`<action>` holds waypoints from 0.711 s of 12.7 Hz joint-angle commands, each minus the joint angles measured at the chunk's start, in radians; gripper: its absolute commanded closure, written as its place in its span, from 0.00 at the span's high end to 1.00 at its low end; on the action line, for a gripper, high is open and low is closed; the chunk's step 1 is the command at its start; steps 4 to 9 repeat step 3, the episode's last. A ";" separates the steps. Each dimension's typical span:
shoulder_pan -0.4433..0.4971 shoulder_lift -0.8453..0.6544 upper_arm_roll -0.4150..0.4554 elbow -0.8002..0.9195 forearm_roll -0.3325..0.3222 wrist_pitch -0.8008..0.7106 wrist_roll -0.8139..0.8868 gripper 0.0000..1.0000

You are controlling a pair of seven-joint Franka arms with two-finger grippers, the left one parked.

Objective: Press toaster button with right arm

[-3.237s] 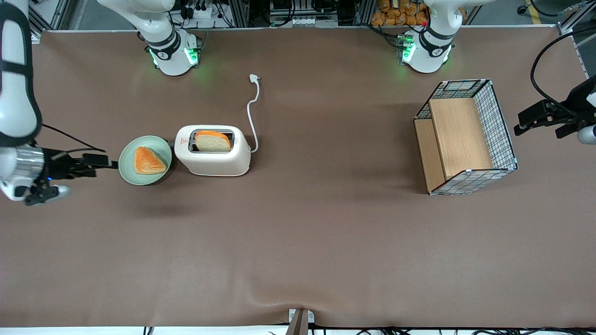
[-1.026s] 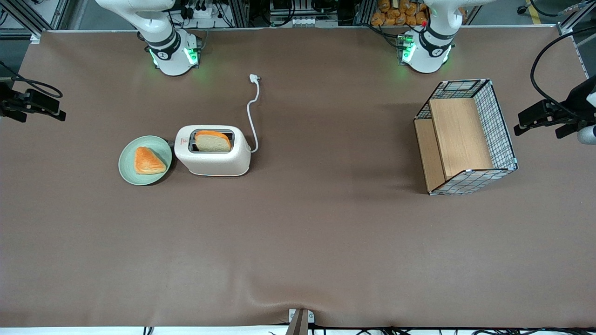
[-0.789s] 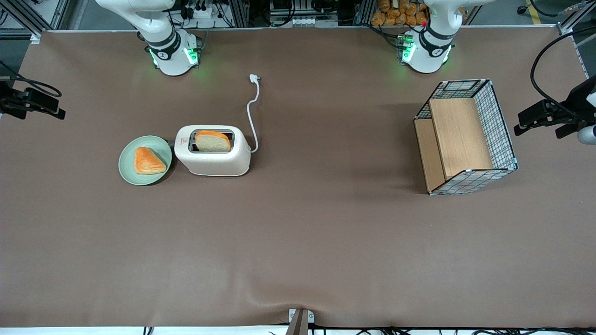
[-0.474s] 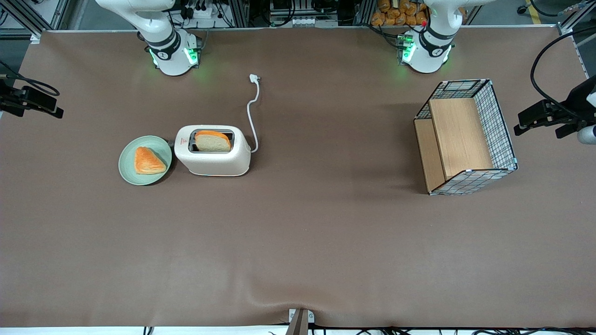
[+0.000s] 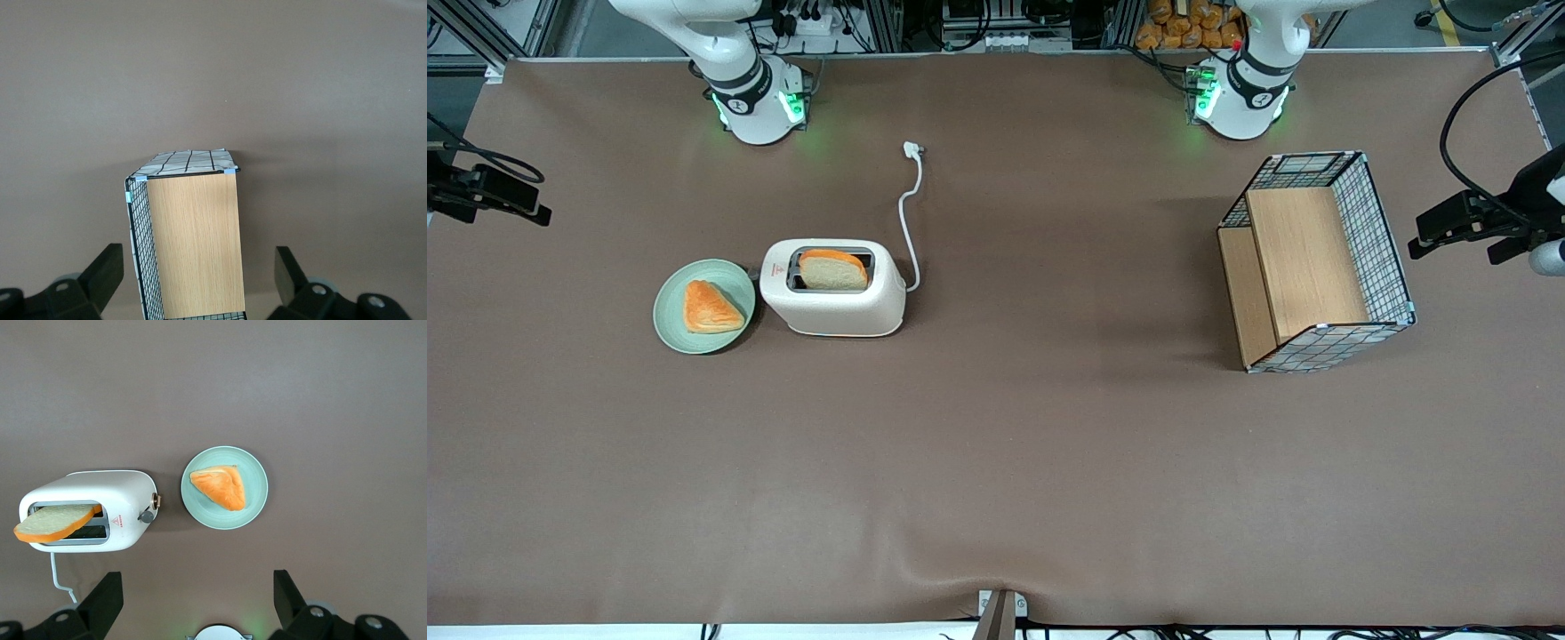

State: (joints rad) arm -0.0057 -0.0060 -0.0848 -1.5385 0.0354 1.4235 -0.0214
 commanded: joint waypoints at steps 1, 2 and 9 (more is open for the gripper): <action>0.006 0.001 0.002 0.018 -0.020 -0.017 0.020 1.00; 0.004 0.001 0.000 0.018 -0.020 -0.017 0.020 1.00; 0.004 0.001 0.000 0.018 -0.022 -0.017 0.018 1.00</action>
